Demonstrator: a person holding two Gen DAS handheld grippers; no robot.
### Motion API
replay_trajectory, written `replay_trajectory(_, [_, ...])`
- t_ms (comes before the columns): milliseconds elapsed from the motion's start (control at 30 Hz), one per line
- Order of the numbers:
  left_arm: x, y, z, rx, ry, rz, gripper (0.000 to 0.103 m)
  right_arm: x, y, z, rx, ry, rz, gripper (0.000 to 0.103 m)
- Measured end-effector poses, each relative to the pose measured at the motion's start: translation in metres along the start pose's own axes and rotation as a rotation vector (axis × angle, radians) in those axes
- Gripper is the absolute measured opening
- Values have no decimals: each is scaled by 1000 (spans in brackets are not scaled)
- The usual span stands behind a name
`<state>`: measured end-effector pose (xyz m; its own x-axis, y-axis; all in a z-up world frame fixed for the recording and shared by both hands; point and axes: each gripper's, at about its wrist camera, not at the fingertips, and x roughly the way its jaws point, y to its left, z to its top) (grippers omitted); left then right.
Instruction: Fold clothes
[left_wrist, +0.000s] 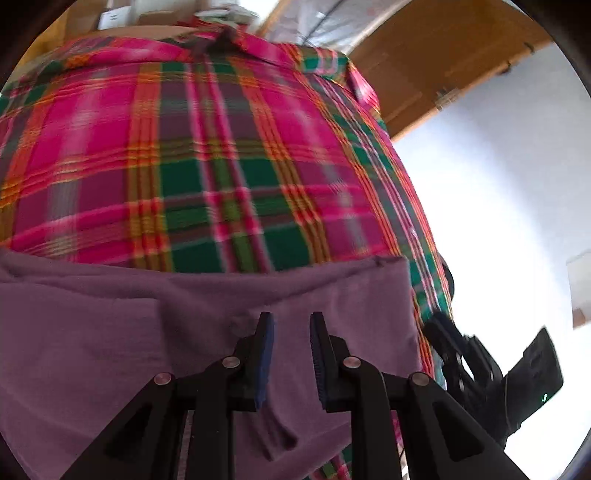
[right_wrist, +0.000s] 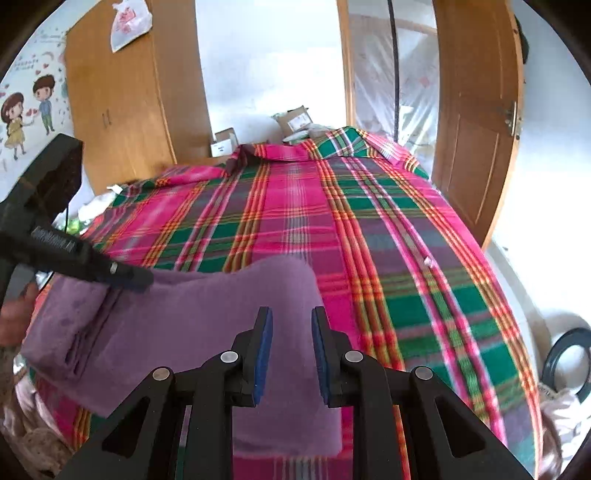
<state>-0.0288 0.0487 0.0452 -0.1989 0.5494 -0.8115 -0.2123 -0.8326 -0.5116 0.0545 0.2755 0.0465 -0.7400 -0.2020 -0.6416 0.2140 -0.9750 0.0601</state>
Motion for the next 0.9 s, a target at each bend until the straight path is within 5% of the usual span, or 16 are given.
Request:
replay_trajectory(467, [34,-4,6,45,76,-11,20,65,-7,18,-86,137,-64,22])
replay_trajectory(633, [35,0,8,34,80,-26,20,70,-13,17,-75,136,-68,34])
replay_trajectory(900, [29,-3,0,35,73,-19,20,58,-20,19,-2,127,-39,35])
